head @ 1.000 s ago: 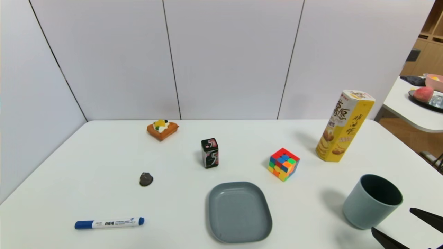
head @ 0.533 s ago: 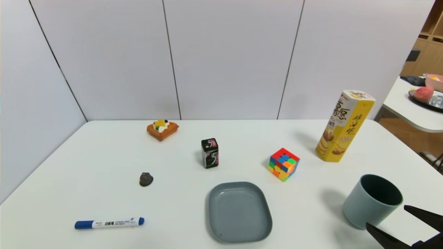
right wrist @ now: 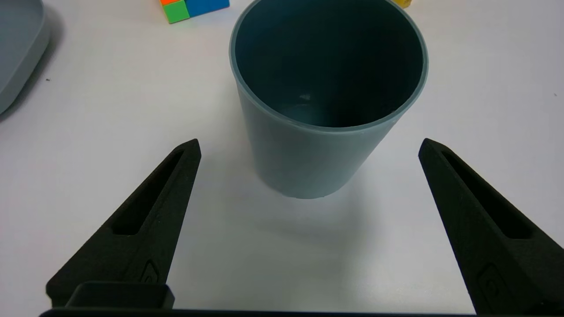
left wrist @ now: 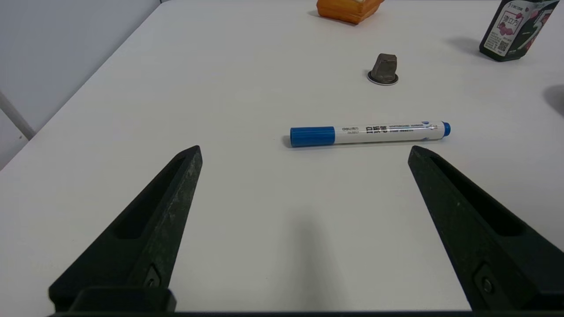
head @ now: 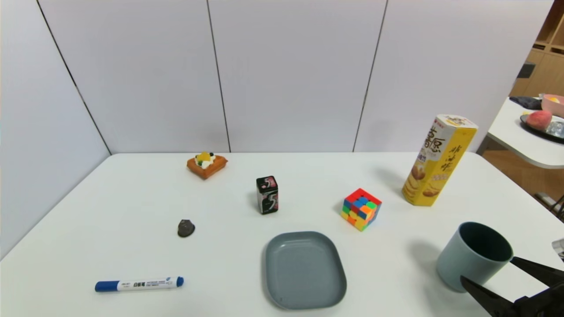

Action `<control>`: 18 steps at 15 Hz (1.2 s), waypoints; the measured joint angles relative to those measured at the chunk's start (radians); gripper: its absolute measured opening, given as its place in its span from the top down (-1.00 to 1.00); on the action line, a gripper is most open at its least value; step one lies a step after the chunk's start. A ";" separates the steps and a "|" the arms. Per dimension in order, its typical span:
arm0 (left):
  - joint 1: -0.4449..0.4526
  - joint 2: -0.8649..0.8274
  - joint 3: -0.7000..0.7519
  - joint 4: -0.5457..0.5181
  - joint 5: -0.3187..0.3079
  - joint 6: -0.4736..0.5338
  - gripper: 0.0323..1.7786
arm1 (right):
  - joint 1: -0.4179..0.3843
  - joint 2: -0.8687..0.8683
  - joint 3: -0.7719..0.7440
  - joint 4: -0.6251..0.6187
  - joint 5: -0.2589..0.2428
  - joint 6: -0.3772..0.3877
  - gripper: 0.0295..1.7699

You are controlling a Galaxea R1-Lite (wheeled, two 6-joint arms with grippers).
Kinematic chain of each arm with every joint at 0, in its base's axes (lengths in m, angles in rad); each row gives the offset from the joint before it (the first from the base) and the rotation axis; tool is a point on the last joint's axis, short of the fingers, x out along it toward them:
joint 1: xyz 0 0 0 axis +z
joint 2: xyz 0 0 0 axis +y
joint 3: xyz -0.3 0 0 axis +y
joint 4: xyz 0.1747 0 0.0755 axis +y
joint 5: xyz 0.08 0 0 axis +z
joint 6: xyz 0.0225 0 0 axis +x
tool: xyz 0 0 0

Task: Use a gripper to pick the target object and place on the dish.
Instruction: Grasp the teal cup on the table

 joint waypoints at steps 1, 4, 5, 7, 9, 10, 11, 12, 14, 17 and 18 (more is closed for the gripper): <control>0.000 0.000 0.000 0.000 0.000 0.000 -0.90 | -0.001 0.010 0.001 -0.016 0.000 0.006 -0.93; 0.000 0.000 0.000 0.000 0.000 0.000 -0.90 | -0.003 0.042 0.012 -0.039 0.000 0.023 -0.93; 0.000 0.000 0.000 0.000 0.000 0.000 -0.90 | -0.003 0.053 0.014 -0.041 0.000 0.026 -0.93; 0.000 0.000 0.000 0.000 0.000 0.000 -0.90 | -0.004 0.074 0.016 -0.048 0.000 0.031 -0.93; 0.000 0.000 0.000 0.000 0.000 0.000 -0.90 | -0.004 0.099 0.020 -0.083 -0.001 0.036 -0.93; 0.000 0.000 0.000 0.000 0.000 0.000 -0.90 | -0.004 0.113 0.021 -0.102 0.000 0.039 -0.93; 0.000 0.000 0.000 0.000 0.000 0.000 -0.90 | -0.003 0.125 0.022 -0.116 0.000 0.040 -0.93; 0.000 0.000 0.000 0.000 0.000 0.000 -0.90 | -0.003 0.134 0.025 -0.118 0.000 0.041 -0.93; 0.000 0.000 0.000 0.000 0.000 0.000 -0.90 | -0.003 0.150 0.038 -0.139 0.000 0.041 -0.93; 0.000 0.000 0.000 0.000 0.000 0.000 -0.90 | -0.004 0.177 0.053 -0.182 0.000 0.051 -0.93; 0.000 0.000 0.000 0.000 0.000 0.000 -0.90 | -0.007 0.183 0.055 -0.186 -0.001 0.054 -0.93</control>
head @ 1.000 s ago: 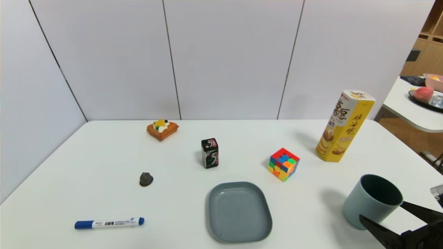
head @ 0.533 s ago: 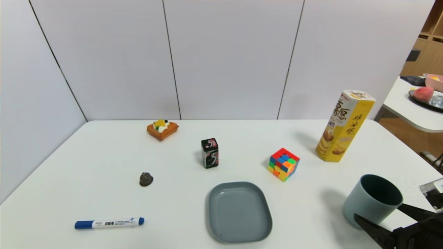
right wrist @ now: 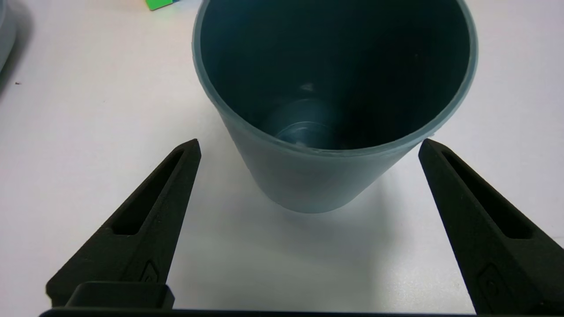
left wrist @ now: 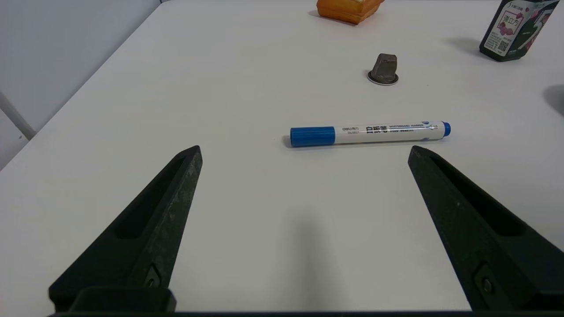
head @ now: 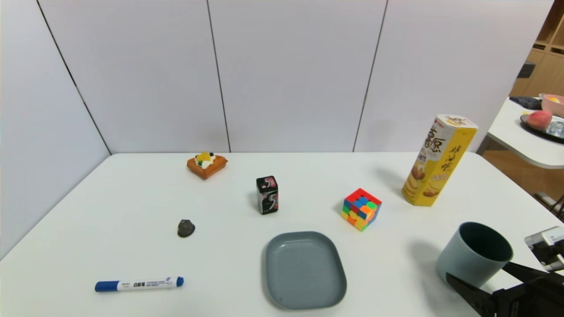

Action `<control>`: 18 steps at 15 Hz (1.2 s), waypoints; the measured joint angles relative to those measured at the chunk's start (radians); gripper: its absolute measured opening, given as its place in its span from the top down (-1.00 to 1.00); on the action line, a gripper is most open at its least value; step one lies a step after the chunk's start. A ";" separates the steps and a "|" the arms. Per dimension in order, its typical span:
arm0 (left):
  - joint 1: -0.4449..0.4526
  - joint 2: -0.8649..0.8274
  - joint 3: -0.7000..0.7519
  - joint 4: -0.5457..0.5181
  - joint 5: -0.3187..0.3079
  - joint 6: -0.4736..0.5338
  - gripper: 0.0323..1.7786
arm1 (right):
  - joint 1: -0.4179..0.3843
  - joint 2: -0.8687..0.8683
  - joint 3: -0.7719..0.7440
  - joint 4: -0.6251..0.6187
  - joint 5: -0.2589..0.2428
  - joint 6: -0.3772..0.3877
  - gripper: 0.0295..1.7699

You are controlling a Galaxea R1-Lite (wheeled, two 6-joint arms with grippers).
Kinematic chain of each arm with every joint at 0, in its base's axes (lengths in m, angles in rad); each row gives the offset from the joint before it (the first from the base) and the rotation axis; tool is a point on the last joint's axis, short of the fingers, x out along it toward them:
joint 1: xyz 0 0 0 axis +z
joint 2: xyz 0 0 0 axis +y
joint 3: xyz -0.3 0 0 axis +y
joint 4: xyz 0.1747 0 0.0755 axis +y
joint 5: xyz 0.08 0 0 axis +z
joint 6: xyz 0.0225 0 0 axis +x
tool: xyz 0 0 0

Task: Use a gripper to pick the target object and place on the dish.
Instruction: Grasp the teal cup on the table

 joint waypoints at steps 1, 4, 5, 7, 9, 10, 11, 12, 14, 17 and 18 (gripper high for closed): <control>0.000 0.000 0.000 0.000 0.000 0.000 -0.90 | -0.004 0.005 0.000 -0.003 0.000 0.002 -0.93; 0.000 0.000 0.000 0.000 0.000 0.000 -0.90 | -0.013 0.019 0.001 -0.011 0.001 0.005 -0.93; 0.000 0.000 0.000 0.000 0.000 0.000 -0.90 | -0.014 0.025 0.001 -0.020 0.001 0.005 -0.93; 0.000 0.000 0.000 0.000 0.000 0.000 -0.90 | -0.014 0.037 0.001 -0.026 0.000 0.005 -0.93; 0.000 0.000 0.000 0.000 0.000 0.000 -0.90 | -0.015 0.046 0.001 -0.029 0.000 0.005 -0.93; 0.000 0.000 0.000 0.000 0.000 0.000 -0.90 | -0.015 0.050 0.001 -0.029 0.001 0.005 -0.93; 0.000 0.000 0.000 0.000 0.000 0.000 -0.90 | -0.015 0.054 0.000 -0.029 0.001 0.005 -0.93; 0.000 0.000 0.000 0.000 0.000 0.000 -0.90 | -0.015 0.059 -0.001 -0.030 0.001 0.005 -0.93; 0.000 0.000 0.000 0.000 0.000 0.000 -0.90 | -0.015 0.070 -0.006 -0.037 0.001 0.005 -0.93; 0.000 0.000 0.000 0.000 0.000 0.000 -0.90 | -0.015 0.090 -0.011 -0.058 0.001 0.005 -0.93; 0.000 0.000 0.000 0.000 0.000 0.000 -0.90 | -0.015 0.095 -0.013 -0.058 0.001 0.005 -0.93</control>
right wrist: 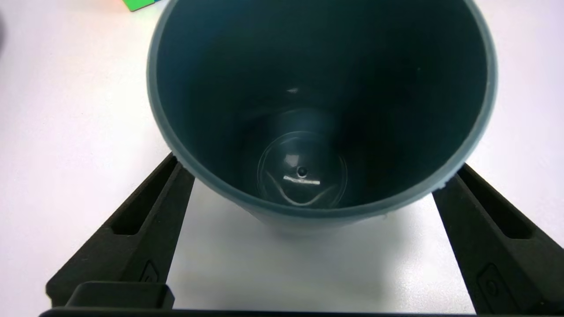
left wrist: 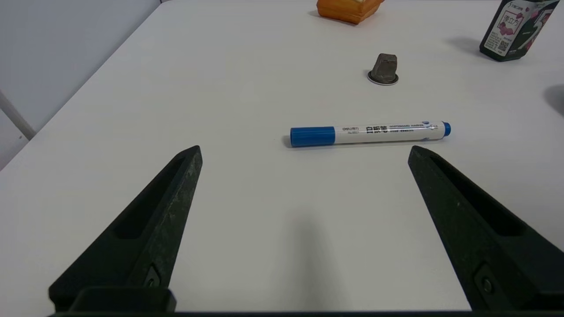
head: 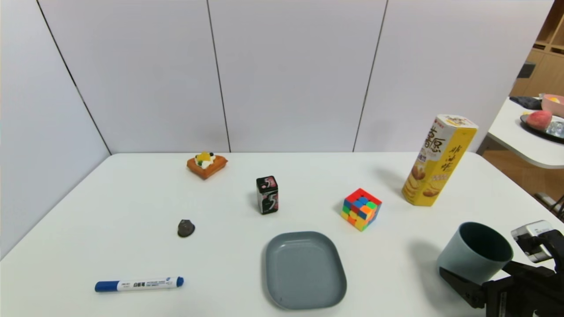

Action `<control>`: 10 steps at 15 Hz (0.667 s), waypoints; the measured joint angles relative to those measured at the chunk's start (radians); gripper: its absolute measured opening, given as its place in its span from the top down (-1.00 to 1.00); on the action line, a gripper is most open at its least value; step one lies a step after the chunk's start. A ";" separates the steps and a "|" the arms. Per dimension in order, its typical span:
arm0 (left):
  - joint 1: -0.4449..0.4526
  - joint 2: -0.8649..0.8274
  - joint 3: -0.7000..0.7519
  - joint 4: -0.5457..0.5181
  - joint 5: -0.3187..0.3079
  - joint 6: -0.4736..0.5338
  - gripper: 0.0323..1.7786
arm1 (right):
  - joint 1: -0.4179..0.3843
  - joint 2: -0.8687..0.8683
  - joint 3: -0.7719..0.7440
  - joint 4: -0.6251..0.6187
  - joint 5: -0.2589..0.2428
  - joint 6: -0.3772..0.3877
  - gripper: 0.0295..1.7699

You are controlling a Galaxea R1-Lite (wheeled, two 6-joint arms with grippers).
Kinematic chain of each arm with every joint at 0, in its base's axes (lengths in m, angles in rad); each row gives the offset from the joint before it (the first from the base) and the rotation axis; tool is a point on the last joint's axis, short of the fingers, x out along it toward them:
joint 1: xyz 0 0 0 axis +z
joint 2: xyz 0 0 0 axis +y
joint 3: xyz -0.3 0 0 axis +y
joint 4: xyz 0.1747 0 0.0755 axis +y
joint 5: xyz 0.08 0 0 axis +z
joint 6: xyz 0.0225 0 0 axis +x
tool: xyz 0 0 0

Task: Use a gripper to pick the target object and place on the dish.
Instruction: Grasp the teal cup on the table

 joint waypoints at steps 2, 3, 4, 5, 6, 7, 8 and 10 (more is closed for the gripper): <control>0.000 0.000 0.000 0.000 0.000 0.000 -0.90 | 0.000 0.009 -0.003 0.000 0.000 0.000 -0.93; 0.000 0.000 0.000 0.000 0.000 0.000 -0.90 | 0.000 0.013 -0.005 0.000 0.000 0.000 -0.93; 0.000 0.000 0.000 0.000 0.000 0.000 -0.90 | 0.000 0.016 -0.007 0.000 0.000 0.000 -0.93; 0.000 0.000 0.000 0.000 0.000 0.000 -0.90 | 0.000 0.018 -0.009 0.000 0.000 0.000 -0.93; 0.000 0.000 0.000 0.000 0.000 0.000 -0.90 | 0.000 0.020 -0.012 0.000 0.000 0.000 -0.93; 0.000 0.000 0.000 0.000 0.000 0.000 -0.90 | 0.000 0.020 -0.014 0.000 0.000 0.000 -0.93; 0.000 0.000 0.000 0.000 0.000 0.000 -0.90 | -0.001 0.021 -0.015 0.000 0.000 0.000 -0.93; 0.000 0.000 0.000 0.000 0.000 0.000 -0.90 | -0.006 0.021 -0.016 0.001 0.000 0.000 -0.93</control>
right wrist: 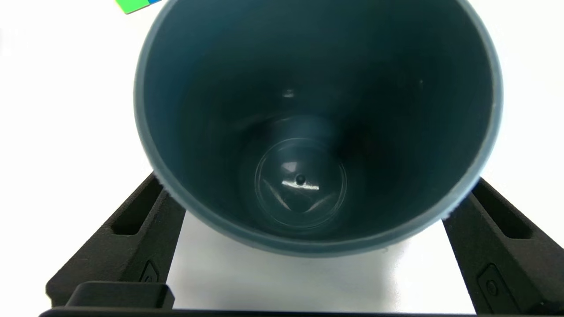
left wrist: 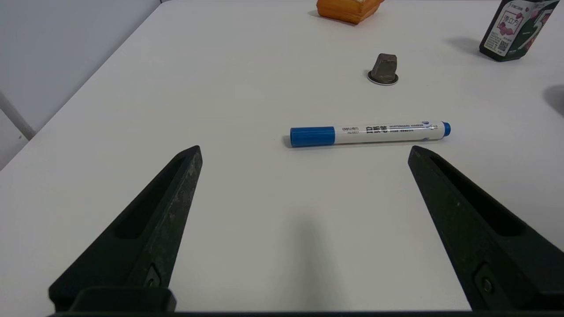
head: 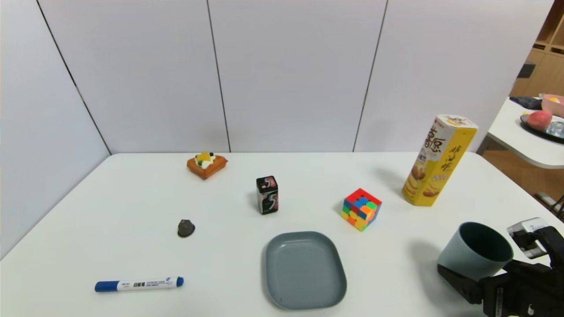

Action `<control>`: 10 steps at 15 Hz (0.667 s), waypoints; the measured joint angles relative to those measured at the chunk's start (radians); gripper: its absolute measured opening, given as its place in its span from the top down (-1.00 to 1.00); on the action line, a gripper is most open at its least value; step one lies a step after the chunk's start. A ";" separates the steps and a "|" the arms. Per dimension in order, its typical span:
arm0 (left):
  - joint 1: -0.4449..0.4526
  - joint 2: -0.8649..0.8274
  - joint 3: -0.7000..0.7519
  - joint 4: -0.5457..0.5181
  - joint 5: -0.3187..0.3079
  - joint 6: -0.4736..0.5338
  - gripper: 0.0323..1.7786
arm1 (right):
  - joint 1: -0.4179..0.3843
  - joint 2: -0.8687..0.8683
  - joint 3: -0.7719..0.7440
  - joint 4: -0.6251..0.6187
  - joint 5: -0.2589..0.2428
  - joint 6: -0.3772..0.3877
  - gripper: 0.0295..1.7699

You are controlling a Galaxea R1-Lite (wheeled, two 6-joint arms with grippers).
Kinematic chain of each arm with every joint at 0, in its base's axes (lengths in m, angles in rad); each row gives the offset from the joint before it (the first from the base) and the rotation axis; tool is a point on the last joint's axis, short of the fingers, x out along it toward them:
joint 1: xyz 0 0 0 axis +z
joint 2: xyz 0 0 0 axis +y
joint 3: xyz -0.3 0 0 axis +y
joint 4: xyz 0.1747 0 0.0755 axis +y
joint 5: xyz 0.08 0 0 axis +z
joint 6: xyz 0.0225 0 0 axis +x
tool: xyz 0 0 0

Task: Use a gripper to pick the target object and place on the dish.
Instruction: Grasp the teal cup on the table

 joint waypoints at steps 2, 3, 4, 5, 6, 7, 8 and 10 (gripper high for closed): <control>0.000 0.000 0.000 0.000 0.000 0.000 -0.90 | -0.004 0.000 0.003 0.003 0.000 0.000 -0.93; 0.000 0.000 0.000 0.000 0.000 0.000 -0.90 | -0.006 0.000 0.003 0.002 0.000 0.000 -0.93; 0.000 0.000 0.000 0.000 0.000 0.000 -0.90 | -0.007 0.001 0.003 0.001 0.000 0.000 -0.93; 0.000 0.000 0.000 0.000 0.000 0.000 -0.90 | -0.008 0.002 0.001 0.000 -0.001 0.000 -0.93; 0.000 0.000 0.000 0.000 0.000 0.000 -0.90 | -0.010 0.003 -0.003 -0.001 -0.001 0.000 -0.93; 0.000 0.000 0.000 0.000 0.000 0.000 -0.90 | -0.012 0.004 -0.004 0.000 -0.001 0.000 -0.93; 0.000 0.000 0.000 0.000 0.000 0.000 -0.90 | -0.014 0.005 -0.005 -0.001 -0.002 0.000 -0.93; 0.000 0.000 0.000 0.000 0.000 0.000 -0.90 | -0.015 0.006 -0.006 -0.005 -0.002 0.001 -0.93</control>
